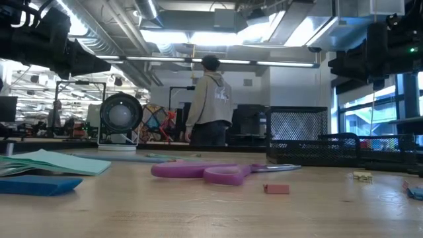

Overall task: Pick and place office supplies into organizer
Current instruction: Put the purple scissors into the black desk organizer

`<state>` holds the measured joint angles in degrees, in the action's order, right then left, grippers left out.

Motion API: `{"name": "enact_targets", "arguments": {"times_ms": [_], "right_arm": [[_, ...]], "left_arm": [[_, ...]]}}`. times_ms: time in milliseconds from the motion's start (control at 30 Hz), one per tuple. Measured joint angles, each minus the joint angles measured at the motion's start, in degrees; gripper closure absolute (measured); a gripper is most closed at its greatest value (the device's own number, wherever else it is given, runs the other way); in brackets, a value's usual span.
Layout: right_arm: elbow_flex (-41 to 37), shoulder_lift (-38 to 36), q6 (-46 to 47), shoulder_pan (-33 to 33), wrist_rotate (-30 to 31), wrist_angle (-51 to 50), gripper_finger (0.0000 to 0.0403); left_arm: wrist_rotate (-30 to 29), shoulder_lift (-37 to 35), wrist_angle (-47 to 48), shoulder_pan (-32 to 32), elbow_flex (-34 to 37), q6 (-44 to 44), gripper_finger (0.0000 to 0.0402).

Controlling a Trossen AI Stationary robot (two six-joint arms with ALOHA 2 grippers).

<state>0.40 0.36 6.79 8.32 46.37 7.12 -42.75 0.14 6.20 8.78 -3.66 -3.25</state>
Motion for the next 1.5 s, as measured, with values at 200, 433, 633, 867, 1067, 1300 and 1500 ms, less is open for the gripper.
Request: {"name": "enact_targets", "arguments": {"times_ms": [200, 433, 633, 867, 1067, 1300, 1500], "right_arm": [[0.00, 0.00, 4.74, 0.00, 0.00, 2.31, 0.0246], [0.00, 0.00, 1.83, 0.00, 0.00, 1.72, 0.0246], [0.00, 0.00, 3.17, 0.00, 0.06, 1.83, 0.0246], [0.00, 0.00, 3.52, 0.00, 0.04, 1.90, 0.0246], [0.00, 0.00, 3.45, 0.00, 0.04, 2.10, 0.0246], [0.00, 0.00, 3.44, 0.00, 0.06, 2.07, 0.0246], [0.00, 0.00, 3.44, 0.00, 0.06, 2.05, 0.0246]], "left_arm": [[0.00, -0.02, 0.00, 0.01, -0.01, 0.00, 0.0359], [0.01, 0.00, 0.00, 0.00, 0.00, -0.48, 0.0359], [-0.55, -0.01, 0.00, 0.00, -0.01, 1.92, 0.0359], [-0.64, -0.01, 0.00, 0.00, -0.01, 1.80, 0.0359], [-0.64, 0.00, 0.00, 0.00, 0.00, 1.09, 0.0359], [-0.64, 0.00, 0.00, 0.01, -0.02, 1.05, 0.0359], [-0.64, -0.01, 0.00, 0.00, -0.01, 1.05, 0.0359]]}}
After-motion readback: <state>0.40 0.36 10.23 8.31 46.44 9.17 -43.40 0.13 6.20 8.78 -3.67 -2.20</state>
